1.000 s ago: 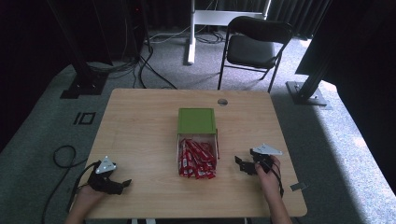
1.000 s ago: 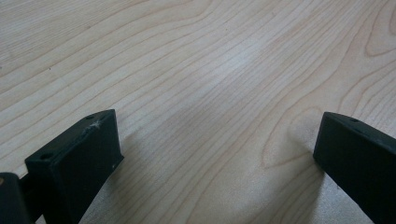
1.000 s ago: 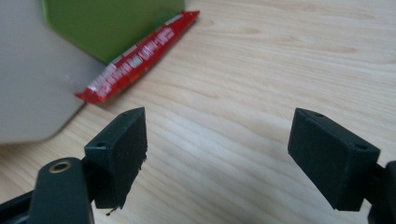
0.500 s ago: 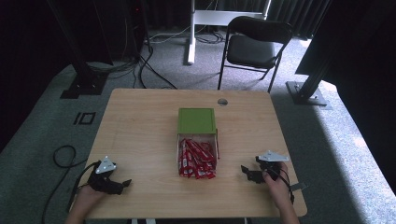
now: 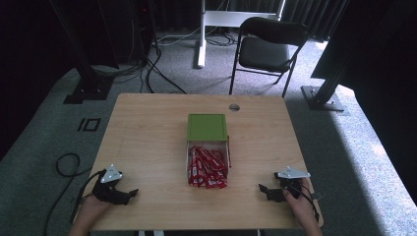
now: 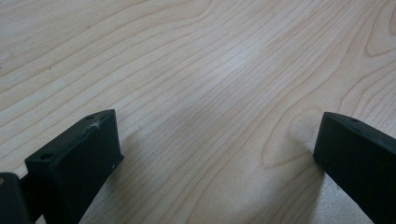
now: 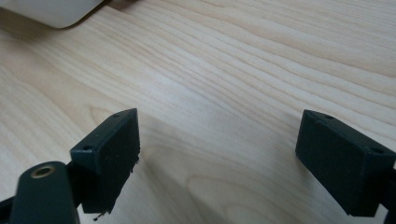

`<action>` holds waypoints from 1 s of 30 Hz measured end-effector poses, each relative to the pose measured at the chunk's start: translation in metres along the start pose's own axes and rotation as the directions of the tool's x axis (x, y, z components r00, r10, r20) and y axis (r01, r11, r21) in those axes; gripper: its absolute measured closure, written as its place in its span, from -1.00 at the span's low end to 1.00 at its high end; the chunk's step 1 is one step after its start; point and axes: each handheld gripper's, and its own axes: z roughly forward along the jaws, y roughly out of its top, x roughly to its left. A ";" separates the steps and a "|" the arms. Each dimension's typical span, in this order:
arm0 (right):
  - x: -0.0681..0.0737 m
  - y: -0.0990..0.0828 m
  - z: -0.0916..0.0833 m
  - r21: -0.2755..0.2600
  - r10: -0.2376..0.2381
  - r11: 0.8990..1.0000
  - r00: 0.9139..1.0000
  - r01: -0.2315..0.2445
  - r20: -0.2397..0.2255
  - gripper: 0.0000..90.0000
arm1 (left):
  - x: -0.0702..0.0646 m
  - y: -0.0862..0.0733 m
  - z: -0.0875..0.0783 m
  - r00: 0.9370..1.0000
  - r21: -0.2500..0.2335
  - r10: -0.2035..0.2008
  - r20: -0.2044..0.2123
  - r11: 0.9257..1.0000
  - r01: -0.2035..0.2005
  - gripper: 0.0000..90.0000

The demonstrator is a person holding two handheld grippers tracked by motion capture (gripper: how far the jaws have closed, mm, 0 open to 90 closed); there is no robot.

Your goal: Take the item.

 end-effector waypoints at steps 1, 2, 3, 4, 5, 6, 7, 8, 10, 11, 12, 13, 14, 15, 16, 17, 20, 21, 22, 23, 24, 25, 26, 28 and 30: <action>0.000 -0.001 -0.002 0.001 0.002 1.000 1.000 -0.002 0.002 -0.72 | 0.000 0.000 0.000 1.000 0.000 0.000 0.000 1.000 0.000 -0.97; 0.000 -0.003 -0.004 0.009 0.002 1.000 1.000 -0.002 0.009 -0.73 | 0.000 0.000 0.000 1.000 0.000 0.000 0.000 1.000 0.000 -0.97; -0.001 -0.004 -0.005 0.012 -0.011 1.000 1.000 0.010 0.014 -0.73 | 0.000 0.000 0.000 1.000 0.000 0.000 0.000 1.000 0.000 -0.97; -0.001 -0.006 -0.006 0.021 -0.025 0.999 0.999 0.024 0.021 -0.73 | 0.000 0.000 0.000 1.000 0.000 0.000 0.000 1.000 0.000 -0.97; -0.001 -0.008 -0.008 0.028 -0.028 0.999 0.999 0.028 0.026 -0.73 | 0.000 0.000 0.000 1.000 0.000 0.000 0.000 1.000 0.000 -0.97; -0.001 -0.009 -0.009 0.030 -0.031 0.999 0.999 0.031 0.021 -0.73 | 0.000 0.000 0.000 1.000 0.000 0.000 0.000 1.000 0.000 -0.97; -0.001 -0.009 -0.009 0.030 -0.031 0.999 0.999 0.031 0.021 -0.73 | 0.000 0.000 0.000 1.000 0.000 0.000 0.000 1.000 0.000 -0.97; -0.001 -0.010 -0.010 0.031 -0.033 0.999 0.999 0.032 0.016 -0.73 | 0.000 0.000 0.000 1.000 0.000 0.000 0.000 1.000 0.000 -0.97; -0.002 -0.014 -0.016 0.038 -0.030 0.999 1.000 0.030 0.004 -0.73 | 0.000 0.000 0.000 1.000 0.000 0.000 0.000 1.000 0.000 -0.97; -0.002 -0.015 -0.018 0.036 -0.025 0.999 1.000 0.025 0.012 -0.73 | 0.000 0.000 0.000 1.000 0.000 0.000 0.000 1.000 0.000 -0.97; -0.002 -0.017 -0.019 0.041 -0.038 0.998 0.999 0.037 0.024 -0.73 | 0.000 0.000 0.000 1.000 0.000 0.001 0.000 1.000 -0.001 -0.97; -0.002 -0.019 -0.021 0.046 -0.053 0.998 0.998 0.052 0.031 -0.73 | 0.000 0.000 0.000 1.000 0.000 0.000 0.000 1.000 0.000 -0.97; -0.003 -0.020 -0.022 0.044 -0.055 0.998 0.998 0.053 0.031 -0.73 | 0.000 0.000 0.000 1.000 0.000 0.000 0.000 1.000 0.000 -0.97; -0.002 -0.021 -0.023 0.044 -0.059 0.997 0.998 0.057 0.031 -0.73 | 0.000 0.000 0.000 1.000 0.000 0.000 0.000 1.000 0.000 -0.97; -0.001 -0.023 -0.024 0.044 -0.065 0.997 0.997 0.063 0.037 -0.73 | 0.000 0.000 0.000 1.000 0.000 0.001 0.000 1.000 -0.001 -0.97; 0.000 -0.024 -0.024 0.044 -0.066 0.997 0.997 0.064 0.039 -0.73 | 0.000 0.000 0.000 1.000 0.000 0.000 0.000 1.000 0.000 -0.97; 0.001 -0.025 -0.026 0.043 -0.072 0.997 0.997 0.071 0.029 -0.73 | 0.000 0.000 0.000 1.000 0.000 0.000 0.000 1.000 0.000 -0.97; 0.001 -0.025 -0.025 0.042 -0.072 0.997 0.997 0.071 0.029 -0.73 | 0.000 0.000 0.000 1.000 0.000 0.000 0.000 1.000 0.000 -0.97; 0.001 -0.025 -0.025 0.042 -0.072 0.997 0.997 0.071 0.029 -0.73 | 0.000 0.000 0.000 1.000 0.000 0.001 0.000 1.000 -0.001 -0.97; 0.001 -0.025 -0.026 0.042 -0.072 0.997 0.997 0.070 0.029 -0.73 | 0.000 0.000 0.000 1.000 0.000 0.001 0.000 1.000 -0.001 -0.97; 0.001 -0.025 -0.025 0.042 -0.072 0.997 0.997 0.071 0.029 -0.73 | 0.000 0.000 0.000 1.000 0.000 0.001 0.000 1.000 -0.001 -0.97; 0.001 -0.025 -0.025 0.042 -0.072 0.997 0.997 0.071 0.029 -0.73 | 0.000 0.000 0.000 1.000 0.000 0.001 0.000 1.000 -0.001 -0.97; 0.001 -0.025 -0.025 0.042 -0.072 0.997 0.997 0.071 0.029 -0.73 | 0.000 0.000 0.000 1.000 0.000 0.001 0.000 1.000 -0.001 -0.97; 0.001 -0.025 -0.025 0.042 -0.072 0.997 0.997 0.071 0.029 -0.73 | 0.000 0.000 0.000 1.000 0.000 0.000 0.000 1.000 0.000 -0.97; 0.001 -0.025 -0.025 0.042 -0.072 0.997 0.997 0.071 0.029 -0.73 | 0.000 0.000 0.000 1.000 0.000 0.001 0.000 1.000 -0.001 -0.97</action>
